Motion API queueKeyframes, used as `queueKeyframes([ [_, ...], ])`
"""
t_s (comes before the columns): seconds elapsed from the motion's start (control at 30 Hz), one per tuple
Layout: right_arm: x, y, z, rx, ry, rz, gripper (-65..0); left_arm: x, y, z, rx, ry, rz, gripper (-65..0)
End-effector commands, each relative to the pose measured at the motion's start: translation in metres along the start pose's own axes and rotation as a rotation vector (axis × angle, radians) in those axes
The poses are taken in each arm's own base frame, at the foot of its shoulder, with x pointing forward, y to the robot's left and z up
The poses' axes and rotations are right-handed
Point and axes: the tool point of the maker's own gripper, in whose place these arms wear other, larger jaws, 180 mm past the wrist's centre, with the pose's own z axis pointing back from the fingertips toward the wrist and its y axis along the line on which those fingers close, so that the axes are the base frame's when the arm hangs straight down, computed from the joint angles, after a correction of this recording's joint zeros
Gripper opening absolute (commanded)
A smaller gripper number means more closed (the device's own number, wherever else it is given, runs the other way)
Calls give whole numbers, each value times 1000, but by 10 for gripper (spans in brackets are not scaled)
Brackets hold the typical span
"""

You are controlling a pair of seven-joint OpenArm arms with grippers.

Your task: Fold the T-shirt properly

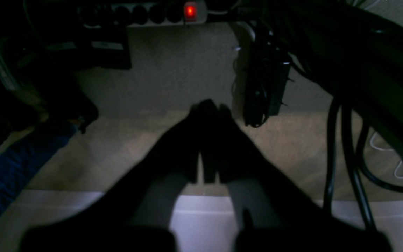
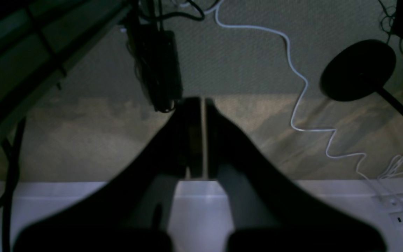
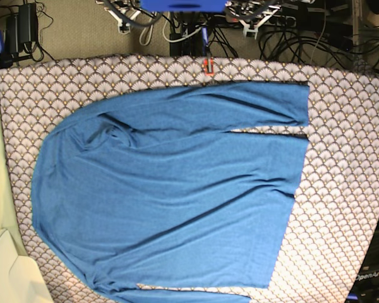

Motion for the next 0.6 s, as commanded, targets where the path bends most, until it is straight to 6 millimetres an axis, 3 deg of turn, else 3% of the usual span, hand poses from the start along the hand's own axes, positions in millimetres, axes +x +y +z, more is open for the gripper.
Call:
queueKeyframes([
  [0.0, -3, 4, 0, 13, 5, -6, -650, -4, 1, 0, 2, 10, -1, -647],
  [0.37, -4, 4, 0, 13, 6, -6, -650, -6, 0, 0, -1, 13, -1, -646],
  [0.5, -11, 2, 0, 10, 18, -6, -650, -17, 0, 0, -3, 28, -1, -647],
  [0.57, -4, 2, 0, 9, -3, -5, -650, -22, -1, 1, -3, 35, -4, -647],
])
